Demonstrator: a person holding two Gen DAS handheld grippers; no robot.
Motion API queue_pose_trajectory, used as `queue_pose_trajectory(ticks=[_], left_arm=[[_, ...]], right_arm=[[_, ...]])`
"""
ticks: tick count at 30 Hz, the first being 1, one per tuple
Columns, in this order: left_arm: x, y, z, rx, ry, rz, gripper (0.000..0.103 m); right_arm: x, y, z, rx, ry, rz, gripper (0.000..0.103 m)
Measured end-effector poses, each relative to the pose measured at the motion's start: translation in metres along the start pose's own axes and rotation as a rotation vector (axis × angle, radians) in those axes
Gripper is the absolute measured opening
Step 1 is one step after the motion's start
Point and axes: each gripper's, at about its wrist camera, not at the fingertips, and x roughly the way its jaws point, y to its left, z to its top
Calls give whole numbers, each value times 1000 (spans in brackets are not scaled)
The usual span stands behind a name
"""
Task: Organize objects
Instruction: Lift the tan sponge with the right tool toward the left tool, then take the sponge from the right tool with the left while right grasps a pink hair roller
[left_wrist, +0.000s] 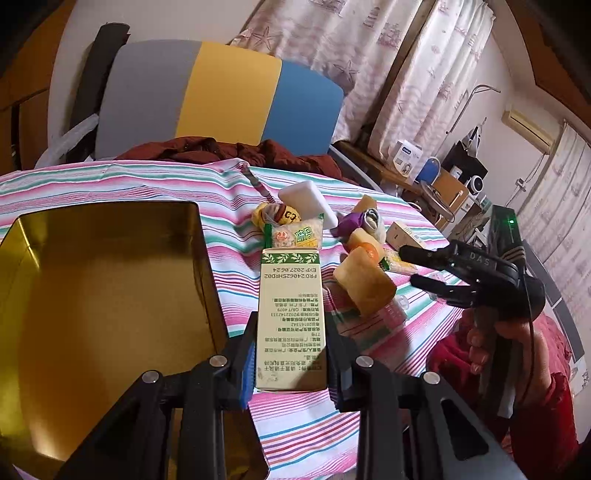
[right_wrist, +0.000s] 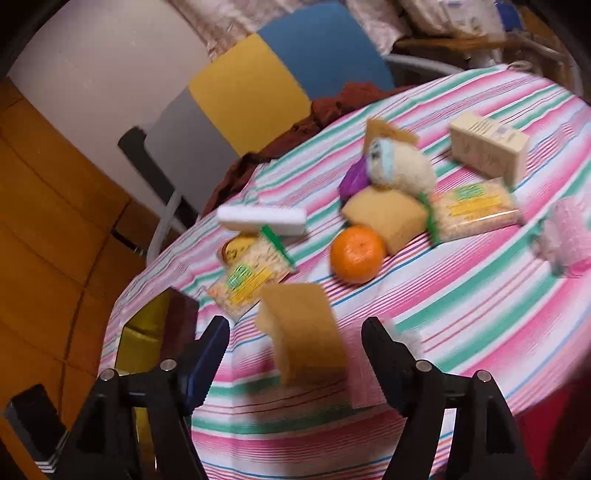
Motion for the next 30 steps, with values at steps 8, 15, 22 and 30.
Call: queue_pose_trajectory(ticks=[8, 15, 22, 30], left_arm=[[1, -1, -1, -7, 0, -20, 30], [28, -26, 3, 61, 74, -18, 30], [82, -43, 20, 93, 146, 84, 38], [105, -49, 31, 64, 150, 81, 77]], right_arm=[[25, -24, -14, -51, 147, -275, 60], [64, -3, -32, -349, 158, -462, 56], [42, -32, -14, -187, 167, -361, 41], [33, -25, 0, -232, 152, -354, 41]])
